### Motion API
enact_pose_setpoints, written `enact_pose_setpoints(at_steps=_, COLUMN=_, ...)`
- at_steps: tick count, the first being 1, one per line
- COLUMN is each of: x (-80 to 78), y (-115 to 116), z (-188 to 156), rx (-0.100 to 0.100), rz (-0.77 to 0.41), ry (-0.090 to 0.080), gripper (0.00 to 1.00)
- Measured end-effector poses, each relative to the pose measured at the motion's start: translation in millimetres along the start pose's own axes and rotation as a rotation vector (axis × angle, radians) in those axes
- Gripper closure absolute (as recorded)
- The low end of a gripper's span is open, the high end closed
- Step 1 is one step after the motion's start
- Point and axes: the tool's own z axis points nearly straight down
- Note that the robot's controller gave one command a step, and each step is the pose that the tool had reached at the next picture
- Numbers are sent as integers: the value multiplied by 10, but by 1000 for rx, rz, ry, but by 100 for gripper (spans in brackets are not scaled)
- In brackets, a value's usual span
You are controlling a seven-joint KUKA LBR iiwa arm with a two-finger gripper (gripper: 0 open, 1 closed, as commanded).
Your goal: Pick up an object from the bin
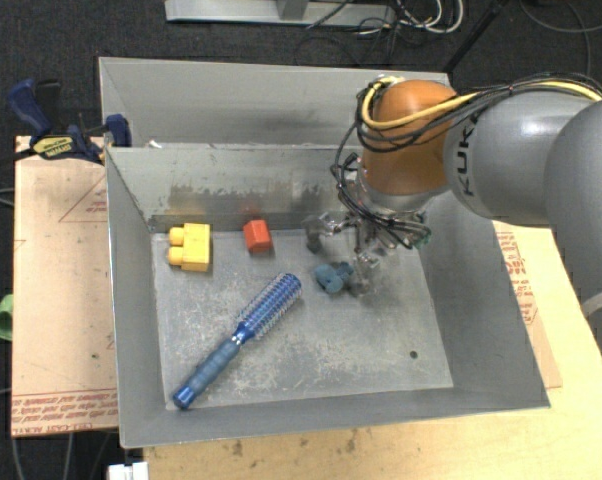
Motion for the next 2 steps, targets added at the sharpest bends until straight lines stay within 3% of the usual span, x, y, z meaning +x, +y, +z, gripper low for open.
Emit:
enact_pose_setpoints(at_steps=1, x=-20, y=16, z=-53, rx=0, rz=-3, ry=-3, gripper=100)
enact_pose_setpoints(at_steps=2, x=312, y=-69, z=-1960, rx=7, rz=0, ry=-9, gripper=100)
